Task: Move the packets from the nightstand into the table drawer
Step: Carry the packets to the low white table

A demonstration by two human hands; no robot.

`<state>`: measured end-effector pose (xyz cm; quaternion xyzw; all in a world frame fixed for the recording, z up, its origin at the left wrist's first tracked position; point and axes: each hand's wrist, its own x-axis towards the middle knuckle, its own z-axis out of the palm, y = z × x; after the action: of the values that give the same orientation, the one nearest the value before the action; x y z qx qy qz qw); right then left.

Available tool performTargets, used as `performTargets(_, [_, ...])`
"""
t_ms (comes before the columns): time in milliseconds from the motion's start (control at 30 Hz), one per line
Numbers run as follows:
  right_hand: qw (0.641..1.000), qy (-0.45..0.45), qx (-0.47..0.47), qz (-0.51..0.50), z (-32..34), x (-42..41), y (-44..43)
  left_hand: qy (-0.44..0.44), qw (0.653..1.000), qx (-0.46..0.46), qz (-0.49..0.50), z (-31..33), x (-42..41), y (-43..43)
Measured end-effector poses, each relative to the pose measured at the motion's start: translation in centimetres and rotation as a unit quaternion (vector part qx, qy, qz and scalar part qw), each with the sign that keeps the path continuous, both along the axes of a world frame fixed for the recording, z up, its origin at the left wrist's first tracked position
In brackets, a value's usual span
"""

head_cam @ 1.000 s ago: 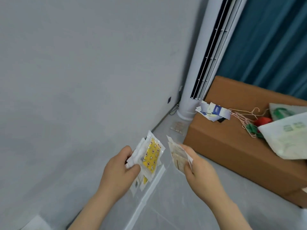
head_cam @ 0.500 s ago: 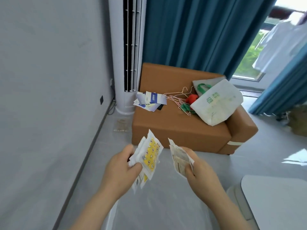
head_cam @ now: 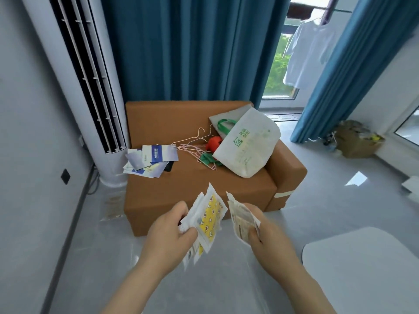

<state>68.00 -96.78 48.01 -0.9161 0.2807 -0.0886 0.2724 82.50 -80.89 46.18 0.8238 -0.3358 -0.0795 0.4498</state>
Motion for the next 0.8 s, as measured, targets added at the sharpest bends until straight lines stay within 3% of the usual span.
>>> performTargets(567, [0.988,0.018,0.014,-0.152,-0.1,13.4,-20.0,-0.021,0.987,0.046,-0.154,-0.2,18.1,-24.5])
performTargets(800, [0.968,0.034,0.027,-0.249,-0.6,14.0,-27.7,-0.001,0.968,0.042,-0.247,0.8,20.7,-35.6])
